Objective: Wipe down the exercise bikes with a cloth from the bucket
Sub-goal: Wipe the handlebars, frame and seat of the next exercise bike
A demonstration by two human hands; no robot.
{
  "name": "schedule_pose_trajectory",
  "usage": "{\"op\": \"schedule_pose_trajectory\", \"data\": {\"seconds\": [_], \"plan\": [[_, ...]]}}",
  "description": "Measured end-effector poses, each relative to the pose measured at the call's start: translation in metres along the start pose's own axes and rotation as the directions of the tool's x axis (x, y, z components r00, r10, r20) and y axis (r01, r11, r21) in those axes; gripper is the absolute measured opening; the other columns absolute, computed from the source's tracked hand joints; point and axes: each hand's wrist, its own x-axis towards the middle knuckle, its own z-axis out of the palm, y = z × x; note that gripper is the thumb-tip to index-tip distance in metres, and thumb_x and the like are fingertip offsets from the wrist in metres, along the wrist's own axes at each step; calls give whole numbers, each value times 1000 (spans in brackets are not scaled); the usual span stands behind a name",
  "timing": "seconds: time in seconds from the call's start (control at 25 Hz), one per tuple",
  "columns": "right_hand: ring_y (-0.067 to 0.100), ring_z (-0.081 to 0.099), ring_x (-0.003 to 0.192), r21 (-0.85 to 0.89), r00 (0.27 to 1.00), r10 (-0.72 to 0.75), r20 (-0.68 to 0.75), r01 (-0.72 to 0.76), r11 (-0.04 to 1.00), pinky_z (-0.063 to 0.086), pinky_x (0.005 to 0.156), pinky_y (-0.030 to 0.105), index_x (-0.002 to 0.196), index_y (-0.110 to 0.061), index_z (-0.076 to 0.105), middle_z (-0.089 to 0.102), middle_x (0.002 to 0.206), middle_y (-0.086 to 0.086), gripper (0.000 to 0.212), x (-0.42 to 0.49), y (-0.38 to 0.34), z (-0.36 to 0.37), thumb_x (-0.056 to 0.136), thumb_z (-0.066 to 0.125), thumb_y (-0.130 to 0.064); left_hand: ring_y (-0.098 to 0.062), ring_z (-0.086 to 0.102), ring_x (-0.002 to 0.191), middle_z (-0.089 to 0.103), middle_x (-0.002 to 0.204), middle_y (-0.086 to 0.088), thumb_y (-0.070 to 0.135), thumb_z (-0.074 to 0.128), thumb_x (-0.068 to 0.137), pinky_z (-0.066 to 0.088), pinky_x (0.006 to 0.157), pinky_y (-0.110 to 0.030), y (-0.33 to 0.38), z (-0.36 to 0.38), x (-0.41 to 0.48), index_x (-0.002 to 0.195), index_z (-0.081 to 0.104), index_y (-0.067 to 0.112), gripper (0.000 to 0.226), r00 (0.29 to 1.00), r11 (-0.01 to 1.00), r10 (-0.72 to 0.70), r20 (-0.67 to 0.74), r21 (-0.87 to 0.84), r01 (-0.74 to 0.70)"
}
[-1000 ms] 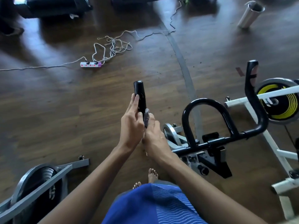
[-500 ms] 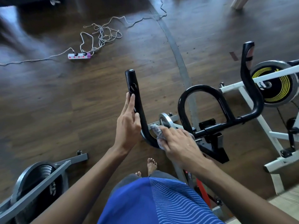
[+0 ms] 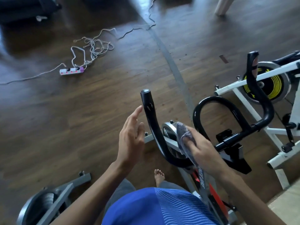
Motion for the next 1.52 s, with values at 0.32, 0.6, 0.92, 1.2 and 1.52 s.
{"op": "schedule_pose_trajectory", "data": {"seconds": [0.32,0.6,0.92,1.2,1.52], "plan": [[-10,60,105,470,851,315,-421,-92,878,46,96,20,131,-32,51,64,116,-18,27,32,-98,36,105,47,-34,-6,60,115,67,124,4,10,54,99,42,98,-13,5,-76,117,126,65,15,30,933,969,229,277,32,-247],[14,61,119,638,550,535,-642,-4,770,44,109,41,136,-29,55,66,126,-6,46,54,-125,55,98,51,-54,-6,63,106,70,114,6,12,56,100,43,93,-11,18,-45,200,118,70,19,24,694,874,449,563,-118,-471],[8,58,119,754,76,754,-652,166,635,45,105,25,137,-19,57,61,132,1,39,103,-140,72,101,54,-33,-8,62,105,69,115,8,16,55,99,48,91,-23,57,43,259,121,68,21,26,194,747,543,817,-365,-555],[4,53,126,778,-285,840,-461,326,537,41,108,27,138,-31,47,57,133,-13,35,118,-184,76,104,50,-32,-10,64,97,68,115,11,17,52,100,52,85,-30,71,88,273,121,67,24,27,-326,654,535,780,-626,-424],[24,63,97,735,-669,722,-176,398,549,48,91,47,122,-4,56,64,107,14,28,179,-182,51,104,54,-24,-3,63,103,69,113,9,8,53,96,48,87,-15,94,156,290,119,69,18,30,-615,591,583,531,-796,-126]]}}
